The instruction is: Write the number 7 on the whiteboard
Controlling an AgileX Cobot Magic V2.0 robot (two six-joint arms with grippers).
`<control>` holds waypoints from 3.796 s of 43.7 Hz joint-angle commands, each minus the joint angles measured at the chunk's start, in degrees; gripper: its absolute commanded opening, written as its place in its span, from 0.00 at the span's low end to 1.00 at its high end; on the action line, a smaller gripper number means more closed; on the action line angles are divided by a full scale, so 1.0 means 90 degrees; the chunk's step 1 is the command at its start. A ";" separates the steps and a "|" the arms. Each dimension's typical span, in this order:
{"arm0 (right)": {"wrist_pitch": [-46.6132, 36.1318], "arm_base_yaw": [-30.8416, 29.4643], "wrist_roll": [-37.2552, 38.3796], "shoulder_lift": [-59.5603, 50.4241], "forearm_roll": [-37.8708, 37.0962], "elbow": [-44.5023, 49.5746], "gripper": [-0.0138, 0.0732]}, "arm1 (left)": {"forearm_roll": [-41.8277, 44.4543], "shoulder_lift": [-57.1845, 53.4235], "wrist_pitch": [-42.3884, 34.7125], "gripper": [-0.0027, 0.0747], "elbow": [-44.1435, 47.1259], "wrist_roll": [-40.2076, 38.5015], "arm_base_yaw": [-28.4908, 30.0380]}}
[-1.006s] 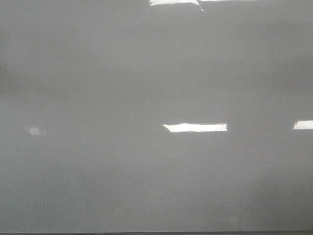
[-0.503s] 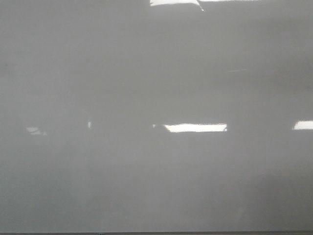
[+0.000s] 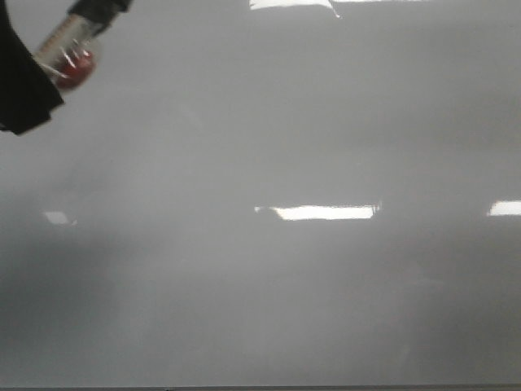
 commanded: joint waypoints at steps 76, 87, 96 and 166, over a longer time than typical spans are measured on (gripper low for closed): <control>-0.0334 0.3078 -0.5817 0.2087 0.3778 -0.1241 0.14 | -0.0115 0.0292 -0.0931 0.01 -0.0209 0.0647 -0.2176; -0.0336 0.3078 -0.5751 0.2087 0.3778 -0.1241 0.08 | -0.0115 0.0269 -0.0970 0.43 -0.0226 0.0594 -0.2176; -0.0249 0.2931 -0.5422 0.2037 0.3591 -0.1241 0.08 | -0.0039 -0.0068 -0.0721 0.59 -0.0349 0.0071 -0.1960; -0.4034 0.0816 -0.1272 0.1538 0.1933 -0.0762 0.08 | -0.0256 -0.2611 -0.1356 0.57 0.0624 -0.0693 0.1047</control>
